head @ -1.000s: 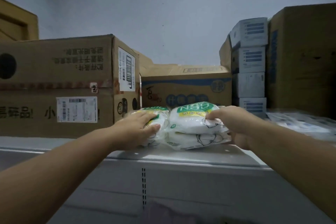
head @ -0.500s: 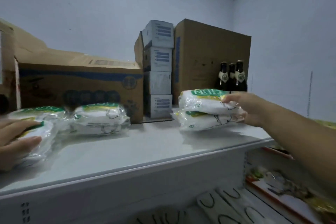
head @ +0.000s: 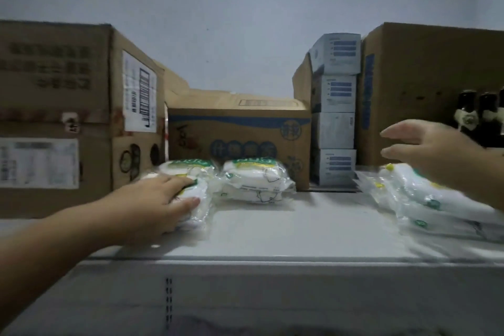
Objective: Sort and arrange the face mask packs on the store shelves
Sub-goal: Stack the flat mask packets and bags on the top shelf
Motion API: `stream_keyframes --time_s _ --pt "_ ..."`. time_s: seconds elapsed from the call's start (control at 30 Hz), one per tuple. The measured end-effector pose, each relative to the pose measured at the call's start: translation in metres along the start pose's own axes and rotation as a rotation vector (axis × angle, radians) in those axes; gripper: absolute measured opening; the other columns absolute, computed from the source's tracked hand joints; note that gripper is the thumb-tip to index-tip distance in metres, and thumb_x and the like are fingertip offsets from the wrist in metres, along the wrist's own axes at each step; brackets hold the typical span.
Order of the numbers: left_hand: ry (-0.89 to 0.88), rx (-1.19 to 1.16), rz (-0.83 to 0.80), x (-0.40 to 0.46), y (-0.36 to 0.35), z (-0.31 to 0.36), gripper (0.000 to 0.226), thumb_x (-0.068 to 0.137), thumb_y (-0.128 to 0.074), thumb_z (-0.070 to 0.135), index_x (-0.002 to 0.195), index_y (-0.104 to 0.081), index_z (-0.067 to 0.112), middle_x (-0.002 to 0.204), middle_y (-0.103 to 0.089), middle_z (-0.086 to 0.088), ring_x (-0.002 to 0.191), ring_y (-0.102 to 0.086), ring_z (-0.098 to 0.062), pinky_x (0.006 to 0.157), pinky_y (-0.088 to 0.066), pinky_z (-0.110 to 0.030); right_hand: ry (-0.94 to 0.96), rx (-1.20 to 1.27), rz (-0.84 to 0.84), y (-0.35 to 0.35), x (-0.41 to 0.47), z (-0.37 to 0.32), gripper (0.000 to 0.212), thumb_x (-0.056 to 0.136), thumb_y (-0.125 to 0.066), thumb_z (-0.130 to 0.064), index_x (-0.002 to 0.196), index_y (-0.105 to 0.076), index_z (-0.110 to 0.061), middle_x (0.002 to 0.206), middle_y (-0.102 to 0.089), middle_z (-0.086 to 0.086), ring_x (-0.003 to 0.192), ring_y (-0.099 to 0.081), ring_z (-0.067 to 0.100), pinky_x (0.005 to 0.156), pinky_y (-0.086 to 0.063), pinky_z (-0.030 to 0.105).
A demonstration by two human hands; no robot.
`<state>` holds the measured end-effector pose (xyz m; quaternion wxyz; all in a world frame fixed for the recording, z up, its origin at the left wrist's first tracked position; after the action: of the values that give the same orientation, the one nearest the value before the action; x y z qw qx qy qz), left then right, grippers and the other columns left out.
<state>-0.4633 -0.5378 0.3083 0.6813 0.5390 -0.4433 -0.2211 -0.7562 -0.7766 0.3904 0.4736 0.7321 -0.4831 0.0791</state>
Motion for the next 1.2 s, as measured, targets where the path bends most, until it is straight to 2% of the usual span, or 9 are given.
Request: stream_keyframes --time_s 0.1,0.27,0.5,0.63,0.8,0.87,0.97,1.03,1.2 --pt "0.048 -0.055 -0.080 -0.007 0.010 0.002 0.063 0.090 -0.031 0.067 0.147 -0.027 0.042 0.155 -0.030 0.009 0.138 -0.032 -0.015 0.109 -0.031 -0.030 -0.054 0.242 -0.387 -0.091 -0.011 -0.050 0.011 0.088 -0.066 -0.022 0.099 -0.064 -0.023 0.098 -0.069 0.000 0.089 -0.067 0.014 0.074 -0.055 0.028" --pt "0.027 -0.270 -0.123 -0.007 0.011 0.000 0.054 0.098 -0.033 0.054 0.149 -0.027 0.037 0.157 -0.026 0.013 0.141 -0.025 -0.007 0.107 -0.020 -0.021 -0.431 0.622 -0.791 -0.216 -0.041 -0.115 0.046 0.088 -0.067 -0.024 0.127 -0.045 -0.011 0.116 -0.055 0.024 0.087 -0.066 0.031 0.066 -0.060 0.034" --pt "-0.011 -0.404 -0.026 -0.015 0.011 0.000 0.053 0.099 -0.042 0.034 0.150 -0.028 0.029 0.154 -0.031 0.006 0.137 -0.030 -0.009 0.115 -0.026 -0.032 -0.351 0.571 -0.683 -0.245 -0.035 -0.147 0.013 0.087 -0.061 -0.021 0.089 -0.052 -0.012 0.071 -0.045 0.006 0.054 -0.045 0.016 0.042 -0.039 0.020" --pt "0.001 -0.586 -0.056 -0.021 0.019 0.013 0.054 0.094 -0.052 0.041 0.145 -0.036 0.035 0.145 -0.044 0.006 0.123 -0.047 -0.010 0.104 -0.040 -0.031 -0.341 0.592 -0.655 -0.229 -0.037 -0.139 0.022 0.084 -0.064 -0.018 0.103 -0.056 -0.010 0.083 -0.053 0.009 0.059 -0.051 0.019 0.043 -0.044 0.019" --pt "-0.063 -0.305 0.059 -0.010 0.050 0.039 0.055 0.083 -0.042 0.063 0.135 -0.041 0.045 0.121 -0.056 0.016 0.087 -0.056 -0.002 0.070 -0.044 -0.019 -0.411 0.482 -0.505 -0.153 -0.027 -0.079 0.020 0.079 -0.068 -0.014 0.094 -0.055 -0.008 0.102 -0.061 0.018 0.040 -0.051 0.013 0.042 -0.042 0.019" --pt "-0.049 -0.207 0.140 0.001 0.062 0.024 0.052 0.089 -0.046 0.056 0.138 -0.041 0.040 0.135 -0.052 0.009 0.095 -0.048 -0.006 0.077 -0.036 -0.023 -0.490 0.438 -0.478 -0.116 -0.027 -0.049 0.024 0.079 -0.067 -0.013 0.098 -0.054 -0.007 0.112 -0.061 0.025 0.057 -0.062 0.020 0.055 -0.047 0.024" --pt "0.046 -0.129 0.148 0.017 0.062 -0.013 0.050 0.091 -0.053 0.046 0.138 -0.043 0.032 0.141 -0.049 0.002 0.111 -0.049 -0.014 0.083 -0.038 -0.027 -0.636 0.340 -0.394 -0.069 -0.037 -0.011 0.030 0.073 -0.068 -0.016 0.093 -0.051 -0.001 0.058 -0.058 0.019 0.032 -0.050 0.022 0.035 -0.041 0.022" --pt "0.074 -0.132 0.118 0.024 0.054 -0.029 0.051 0.090 -0.058 0.041 0.138 -0.044 0.031 0.141 -0.050 0.002 0.113 -0.051 -0.015 0.085 -0.040 -0.026 -0.570 0.066 -0.302 -0.050 -0.027 0.009 0.052 0.060 -0.076 -0.020 0.105 -0.056 -0.004 0.066 -0.052 0.016 0.042 -0.048 0.024 0.040 -0.038 0.025" --pt "-0.004 -0.147 0.030 0.034 0.028 -0.031 0.061 0.084 -0.066 0.037 0.139 -0.041 0.036 0.137 -0.050 0.008 0.097 -0.047 -0.007 0.075 -0.038 -0.018 -0.317 -0.295 -0.335 -0.056 0.000 -0.003 0.068 0.086 -0.064 -0.015 0.146 -0.033 -0.022 0.099 -0.057 0.001 0.077 -0.053 0.015 0.055 -0.045 0.019"
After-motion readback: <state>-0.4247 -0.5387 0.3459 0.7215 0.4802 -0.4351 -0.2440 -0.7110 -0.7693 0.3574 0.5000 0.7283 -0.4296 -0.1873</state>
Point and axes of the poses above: each hand's wrist, its own x-axis towards the middle knuckle, its own y-axis out of the back of the hand, z = x × y, the point moved 8 cm from there along x, towards the middle knuckle
